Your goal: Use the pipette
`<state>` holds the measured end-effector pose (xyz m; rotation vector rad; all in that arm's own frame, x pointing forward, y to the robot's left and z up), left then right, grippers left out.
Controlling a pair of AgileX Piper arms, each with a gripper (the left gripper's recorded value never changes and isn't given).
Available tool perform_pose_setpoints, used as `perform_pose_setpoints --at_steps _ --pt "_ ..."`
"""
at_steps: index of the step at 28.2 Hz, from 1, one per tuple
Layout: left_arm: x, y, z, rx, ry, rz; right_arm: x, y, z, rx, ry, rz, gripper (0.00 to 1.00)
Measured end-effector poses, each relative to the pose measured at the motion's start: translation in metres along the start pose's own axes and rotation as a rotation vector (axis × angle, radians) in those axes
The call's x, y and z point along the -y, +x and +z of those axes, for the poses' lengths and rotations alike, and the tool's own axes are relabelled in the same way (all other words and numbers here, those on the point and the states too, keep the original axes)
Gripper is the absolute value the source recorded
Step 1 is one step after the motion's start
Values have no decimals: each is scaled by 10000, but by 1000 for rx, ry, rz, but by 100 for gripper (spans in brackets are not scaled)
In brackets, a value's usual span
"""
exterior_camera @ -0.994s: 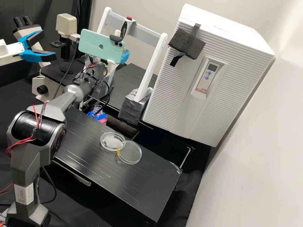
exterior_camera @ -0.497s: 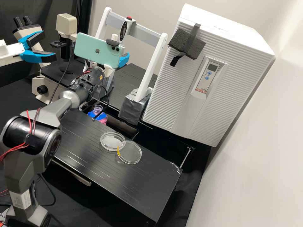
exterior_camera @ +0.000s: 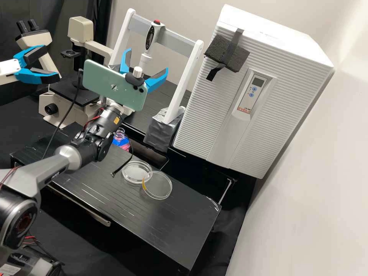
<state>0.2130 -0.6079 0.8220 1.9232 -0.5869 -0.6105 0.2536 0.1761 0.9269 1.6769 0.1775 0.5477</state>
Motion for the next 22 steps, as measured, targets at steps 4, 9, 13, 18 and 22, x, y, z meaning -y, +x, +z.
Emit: perform_pose_setpoints --at_steps 4,9,13,18,22 --pt "31 -124 -7 -46 11 6 36 -232 138 19 1 41 100" --pt "79 -285 -1 -118 55 14 67 -471 296 36 10 116 100" --pt "145 -453 -12 -190 93 33 35 -611 406 13 9 184 100" --pt "193 -631 -52 -221 92 142 7 -694 482 17 27 217 100" --pt "256 -654 -140 -302 57 154 24 -735 517 33 30 213 100"
